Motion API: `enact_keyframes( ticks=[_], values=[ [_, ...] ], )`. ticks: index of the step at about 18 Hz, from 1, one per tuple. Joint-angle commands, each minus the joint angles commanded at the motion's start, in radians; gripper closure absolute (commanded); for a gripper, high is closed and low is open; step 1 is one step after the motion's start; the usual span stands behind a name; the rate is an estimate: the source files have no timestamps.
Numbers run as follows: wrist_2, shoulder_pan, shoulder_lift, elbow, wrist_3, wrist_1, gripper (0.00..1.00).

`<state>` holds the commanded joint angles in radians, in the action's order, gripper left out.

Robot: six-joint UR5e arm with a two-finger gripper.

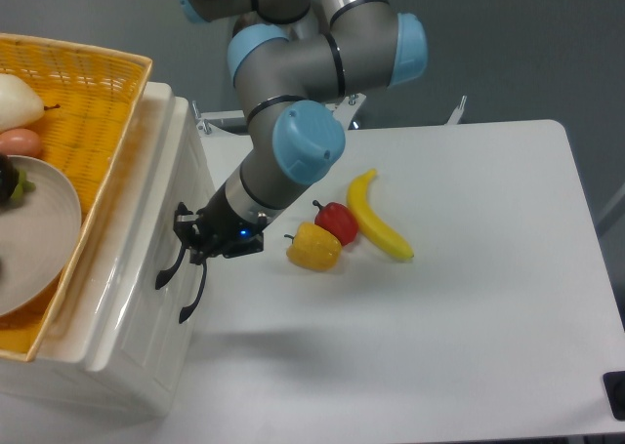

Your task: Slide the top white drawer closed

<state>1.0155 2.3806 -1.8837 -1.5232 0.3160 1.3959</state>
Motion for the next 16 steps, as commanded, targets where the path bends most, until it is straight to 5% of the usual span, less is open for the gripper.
enact_keyframes(
  ticks=[7,16],
  values=[
    [0.098,0.138,-0.002,0.002,0.050,-0.006,0.85],
    [0.224,0.302,-0.018,0.000,0.288,-0.074,0.85]
  ],
)
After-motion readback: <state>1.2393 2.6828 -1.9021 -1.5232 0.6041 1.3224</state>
